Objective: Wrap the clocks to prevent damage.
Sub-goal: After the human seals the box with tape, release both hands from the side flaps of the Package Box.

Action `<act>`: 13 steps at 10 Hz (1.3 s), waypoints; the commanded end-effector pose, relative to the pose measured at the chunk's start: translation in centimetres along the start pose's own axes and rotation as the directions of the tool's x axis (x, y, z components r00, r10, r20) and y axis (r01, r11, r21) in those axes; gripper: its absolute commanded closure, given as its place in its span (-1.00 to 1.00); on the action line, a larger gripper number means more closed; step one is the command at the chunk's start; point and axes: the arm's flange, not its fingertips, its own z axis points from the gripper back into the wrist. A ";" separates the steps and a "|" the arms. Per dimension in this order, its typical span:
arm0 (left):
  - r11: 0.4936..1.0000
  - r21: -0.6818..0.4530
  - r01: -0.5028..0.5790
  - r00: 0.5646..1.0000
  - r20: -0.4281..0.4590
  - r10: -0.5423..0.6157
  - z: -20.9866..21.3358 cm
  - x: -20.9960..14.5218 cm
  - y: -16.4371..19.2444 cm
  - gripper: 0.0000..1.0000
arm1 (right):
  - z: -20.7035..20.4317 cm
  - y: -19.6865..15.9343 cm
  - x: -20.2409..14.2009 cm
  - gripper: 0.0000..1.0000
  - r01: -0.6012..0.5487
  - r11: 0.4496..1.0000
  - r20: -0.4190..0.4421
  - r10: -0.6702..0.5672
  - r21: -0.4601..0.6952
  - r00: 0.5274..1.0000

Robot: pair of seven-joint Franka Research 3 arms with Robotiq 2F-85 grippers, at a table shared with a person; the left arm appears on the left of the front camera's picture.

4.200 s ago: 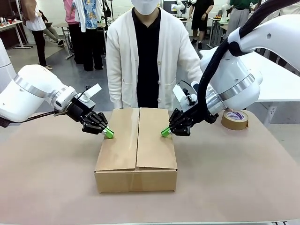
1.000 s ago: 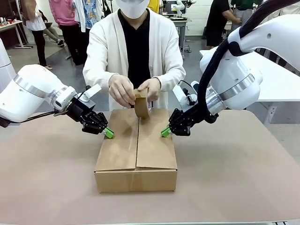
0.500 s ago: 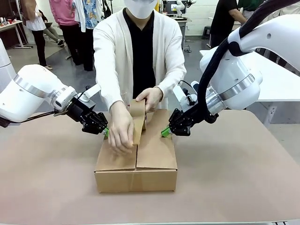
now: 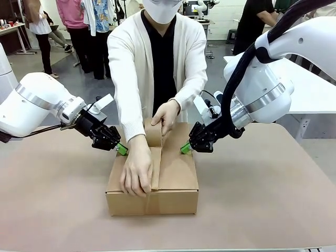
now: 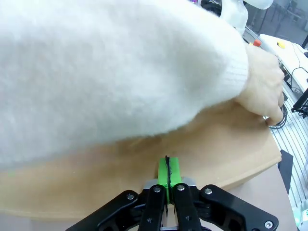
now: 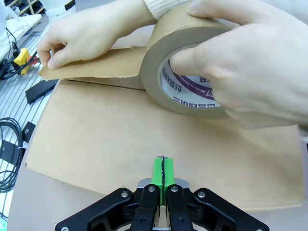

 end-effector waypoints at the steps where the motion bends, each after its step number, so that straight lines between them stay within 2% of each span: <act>1: 1.000 0.003 -0.002 1.000 -0.006 0.002 -0.2 -0.2 0.0 0.99 | -0.2 0.0 -0.1 0.98 0.015 1.000 -0.014 -0.015 -0.003 1.000; 13: 1.000 0.003 -0.002 1.000 -0.006 0.002 -0.2 -0.2 0.0 0.99 | -0.2 0.0 -0.1 0.98 0.015 1.000 -0.014 -0.015 -0.003 1.000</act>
